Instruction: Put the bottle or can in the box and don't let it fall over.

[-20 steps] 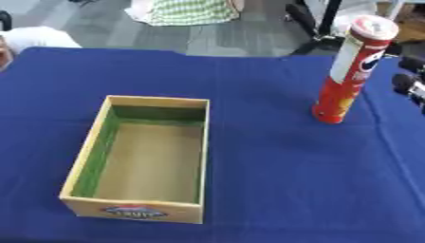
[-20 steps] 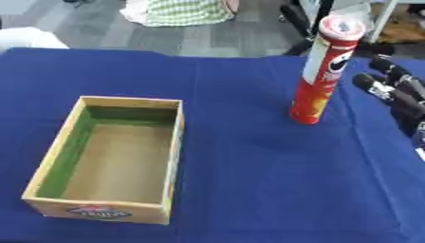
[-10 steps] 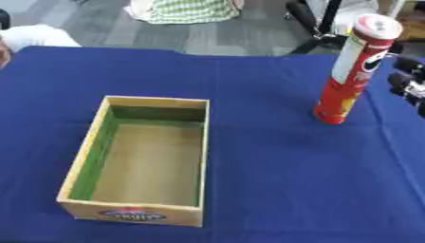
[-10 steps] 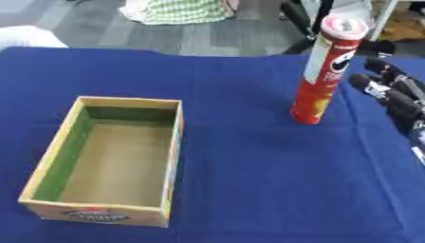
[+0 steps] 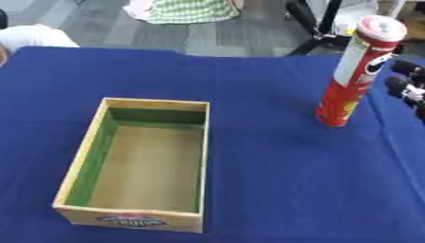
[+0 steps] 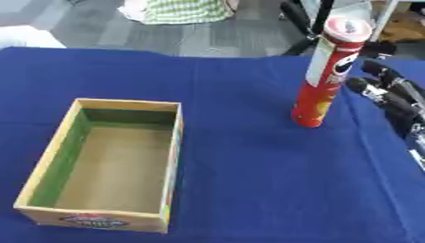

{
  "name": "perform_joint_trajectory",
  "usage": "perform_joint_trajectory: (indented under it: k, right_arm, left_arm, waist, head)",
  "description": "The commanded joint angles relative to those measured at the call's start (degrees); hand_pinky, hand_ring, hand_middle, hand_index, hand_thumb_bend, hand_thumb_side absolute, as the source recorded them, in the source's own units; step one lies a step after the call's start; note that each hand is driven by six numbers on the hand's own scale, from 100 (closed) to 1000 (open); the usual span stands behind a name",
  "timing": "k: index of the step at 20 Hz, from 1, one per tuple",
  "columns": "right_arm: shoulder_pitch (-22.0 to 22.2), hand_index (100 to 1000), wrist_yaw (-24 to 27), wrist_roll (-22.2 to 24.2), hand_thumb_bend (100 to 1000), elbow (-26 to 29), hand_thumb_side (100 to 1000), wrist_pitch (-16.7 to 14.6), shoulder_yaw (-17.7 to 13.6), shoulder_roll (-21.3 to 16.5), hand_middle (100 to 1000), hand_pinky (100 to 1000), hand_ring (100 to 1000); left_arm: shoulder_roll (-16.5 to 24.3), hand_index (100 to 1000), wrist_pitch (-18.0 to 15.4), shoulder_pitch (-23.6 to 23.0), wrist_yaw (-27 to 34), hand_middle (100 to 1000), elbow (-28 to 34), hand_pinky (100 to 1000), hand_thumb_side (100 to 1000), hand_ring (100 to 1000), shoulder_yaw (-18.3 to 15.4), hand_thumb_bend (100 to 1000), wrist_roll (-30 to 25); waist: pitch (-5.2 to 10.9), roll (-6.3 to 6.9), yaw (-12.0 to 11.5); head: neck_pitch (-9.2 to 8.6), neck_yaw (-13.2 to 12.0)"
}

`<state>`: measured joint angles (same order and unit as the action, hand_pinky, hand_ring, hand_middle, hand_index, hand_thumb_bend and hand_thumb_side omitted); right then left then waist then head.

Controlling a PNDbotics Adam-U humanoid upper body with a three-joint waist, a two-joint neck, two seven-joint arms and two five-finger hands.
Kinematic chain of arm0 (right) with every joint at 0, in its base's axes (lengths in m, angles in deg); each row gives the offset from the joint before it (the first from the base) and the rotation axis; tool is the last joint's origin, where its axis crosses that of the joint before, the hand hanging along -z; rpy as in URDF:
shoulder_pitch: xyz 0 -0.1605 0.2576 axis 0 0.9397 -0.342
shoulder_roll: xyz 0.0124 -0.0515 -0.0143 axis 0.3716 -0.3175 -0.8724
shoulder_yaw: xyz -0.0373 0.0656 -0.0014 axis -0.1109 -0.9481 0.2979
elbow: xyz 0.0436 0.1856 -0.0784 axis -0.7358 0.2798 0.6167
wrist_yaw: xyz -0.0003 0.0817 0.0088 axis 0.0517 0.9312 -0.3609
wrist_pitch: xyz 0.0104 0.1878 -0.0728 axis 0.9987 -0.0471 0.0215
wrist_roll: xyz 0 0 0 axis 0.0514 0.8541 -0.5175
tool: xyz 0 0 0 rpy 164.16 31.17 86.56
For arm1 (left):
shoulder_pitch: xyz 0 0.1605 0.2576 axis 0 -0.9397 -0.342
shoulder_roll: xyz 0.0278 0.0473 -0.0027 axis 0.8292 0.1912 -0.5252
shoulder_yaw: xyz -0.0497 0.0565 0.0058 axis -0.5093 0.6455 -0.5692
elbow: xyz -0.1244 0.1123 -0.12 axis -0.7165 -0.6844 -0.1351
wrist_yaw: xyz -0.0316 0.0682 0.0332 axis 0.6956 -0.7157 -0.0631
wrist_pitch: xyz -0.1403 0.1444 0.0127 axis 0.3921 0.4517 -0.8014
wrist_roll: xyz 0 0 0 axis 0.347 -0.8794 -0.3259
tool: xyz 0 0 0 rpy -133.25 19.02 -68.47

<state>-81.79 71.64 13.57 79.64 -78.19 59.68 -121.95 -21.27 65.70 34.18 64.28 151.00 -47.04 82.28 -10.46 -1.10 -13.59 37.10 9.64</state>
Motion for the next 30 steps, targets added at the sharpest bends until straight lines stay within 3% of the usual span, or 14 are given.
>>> perform_joint_trajectory:
  k: [1, 14, 30]
  right_arm:
    - [-1.0, 970, -0.15, 0.1, 1000, 0.17, 514, -0.5, -0.41, -1.47, 1000, 964, 1000]
    - [-1.83, 970, 0.18, -0.3, 1000, 0.18, 519, -0.95, -0.72, -1.68, 1000, 968, 1000]
    - [-2.59, 976, -0.13, -1.05, 1000, 0.03, 527, -0.8, -0.78, -2.17, 1000, 968, 1000]
  left_arm:
    - [0.51, 829, -0.07, 0.66, -0.35, 830, 0.71, 966, 662, 818, -0.18, 100, -0.22]
    - [0.11, 829, -0.04, 1.42, -0.66, 831, 0.95, 966, 666, 817, -0.08, 100, -0.31]
    - [-0.22, 830, 0.0, 1.88, -0.77, 832, 1.07, 967, 669, 817, 0.02, 100, -0.43]
  waist:
    - [0.17, 0.08, 0.02]
    - [-1.7, 0.09, -0.07]
    - [-2.89, 0.09, -0.3]
  head:
    - [-1.22, -0.03]
    - [-3.5, 0.19]
    - [-4.34, 0.3]
